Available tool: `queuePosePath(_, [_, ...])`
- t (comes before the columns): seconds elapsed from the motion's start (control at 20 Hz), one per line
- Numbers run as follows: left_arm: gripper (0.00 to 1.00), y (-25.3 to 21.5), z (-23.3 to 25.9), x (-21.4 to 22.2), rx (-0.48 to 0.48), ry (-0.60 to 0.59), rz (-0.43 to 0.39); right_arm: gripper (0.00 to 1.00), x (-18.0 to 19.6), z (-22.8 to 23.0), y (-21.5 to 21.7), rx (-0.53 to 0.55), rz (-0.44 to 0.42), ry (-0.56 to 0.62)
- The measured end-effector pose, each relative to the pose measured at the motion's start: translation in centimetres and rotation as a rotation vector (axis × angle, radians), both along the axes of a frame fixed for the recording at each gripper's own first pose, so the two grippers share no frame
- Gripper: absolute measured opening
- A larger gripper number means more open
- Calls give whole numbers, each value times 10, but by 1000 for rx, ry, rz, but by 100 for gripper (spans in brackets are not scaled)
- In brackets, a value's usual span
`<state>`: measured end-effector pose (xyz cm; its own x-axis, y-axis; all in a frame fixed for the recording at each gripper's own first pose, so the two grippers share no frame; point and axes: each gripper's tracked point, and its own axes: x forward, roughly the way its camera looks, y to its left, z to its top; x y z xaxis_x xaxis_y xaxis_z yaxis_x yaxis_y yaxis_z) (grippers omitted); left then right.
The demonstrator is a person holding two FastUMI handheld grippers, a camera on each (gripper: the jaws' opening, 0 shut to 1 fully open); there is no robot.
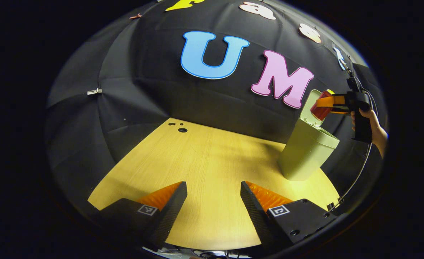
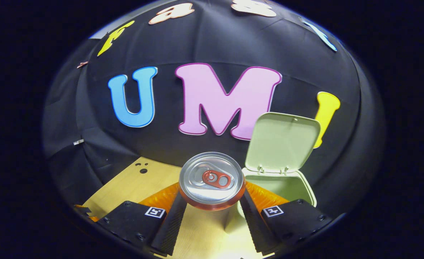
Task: Press the lid of the desktop garbage bin to open it, pick up the crumpled paper on the desktop and throw it into the bin, then pick up the pop can on the desktop and drop it into the bin, and finally close the garbage bin lid.
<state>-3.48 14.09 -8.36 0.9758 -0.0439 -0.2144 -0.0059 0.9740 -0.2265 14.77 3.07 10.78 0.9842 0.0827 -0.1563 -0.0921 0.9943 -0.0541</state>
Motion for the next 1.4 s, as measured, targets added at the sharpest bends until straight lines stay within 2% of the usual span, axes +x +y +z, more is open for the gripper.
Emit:
queuePosePath(0.3, [96,-3,-1,9,3,23,50,82,16,3,-57,37,-47,-2])
queuePosePath(0.5, [96,-22,4,24,-28,34,94,83,32,-11,-92,33,-56,26])
queuePosePath(0.65, [96,-45,10,35,-32,34,98,83,43,-20,-112,38,-57,46])
queuePosePath(1.0, [96,-88,15,50,45,52,47,84,58,-51,-132,42,-50,106])
queuePosePath(1.35, [96,-94,11,46,51,76,47,85,64,-60,-138,41,-58,122])
queuePosePath(1.4, [96,-92,11,45,54,78,49,88,63,-58,-138,46,-58,117])
